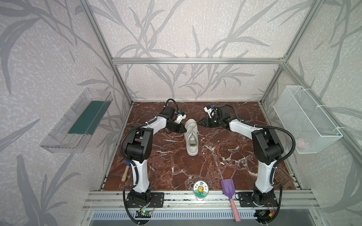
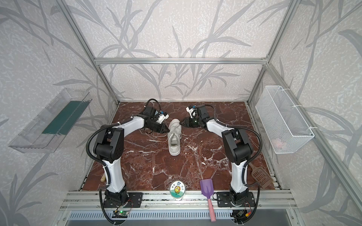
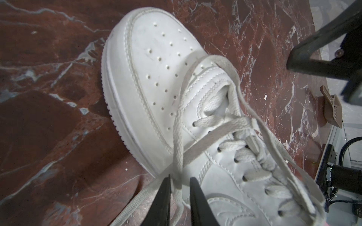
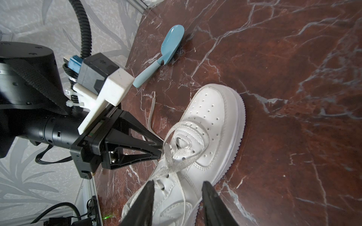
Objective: Tie the shoes
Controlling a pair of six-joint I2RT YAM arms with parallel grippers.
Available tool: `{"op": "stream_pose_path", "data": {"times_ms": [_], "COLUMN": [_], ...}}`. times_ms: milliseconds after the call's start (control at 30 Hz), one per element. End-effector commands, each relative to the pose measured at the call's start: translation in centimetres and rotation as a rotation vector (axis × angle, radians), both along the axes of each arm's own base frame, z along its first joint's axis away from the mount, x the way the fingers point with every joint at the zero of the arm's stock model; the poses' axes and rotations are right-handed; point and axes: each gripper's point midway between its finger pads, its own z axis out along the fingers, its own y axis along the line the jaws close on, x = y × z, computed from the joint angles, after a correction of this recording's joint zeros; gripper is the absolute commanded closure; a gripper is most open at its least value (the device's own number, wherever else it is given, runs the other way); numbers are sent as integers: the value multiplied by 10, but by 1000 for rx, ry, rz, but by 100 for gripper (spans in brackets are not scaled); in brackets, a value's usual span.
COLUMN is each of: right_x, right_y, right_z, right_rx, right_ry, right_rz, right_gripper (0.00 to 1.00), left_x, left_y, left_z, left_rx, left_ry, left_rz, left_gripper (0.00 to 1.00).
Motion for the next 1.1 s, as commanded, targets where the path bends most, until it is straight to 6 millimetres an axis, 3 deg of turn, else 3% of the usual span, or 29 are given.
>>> {"op": "stream_pose_path", "data": {"times_ms": [0, 200, 433, 767, 1067], "right_x": [-4, -4, -4, -3, 0], "right_y": [-2, -2, -3, -3, -1], "right_z": [17, 18, 18, 20, 22], "right_rx": [14, 15, 15, 17, 36], "right_ry": [-24, -28, -28, -30, -23], "right_rz": [13, 14, 13, 11, 6], "right_gripper": [59, 59, 59, 59, 59], "left_x": [7, 7, 11, 6, -16], "left_y": [-5, -4, -2, -1, -11], "left_z": [5, 8, 27, 53, 70], "left_rx": [-17, -11, -1, 10, -1], "left_ry": [-12, -18, -55, -86, -85], "left_rz": [-4, -1, -2, -16, -69], "left_gripper": [79, 88, 99, 99, 99]}}
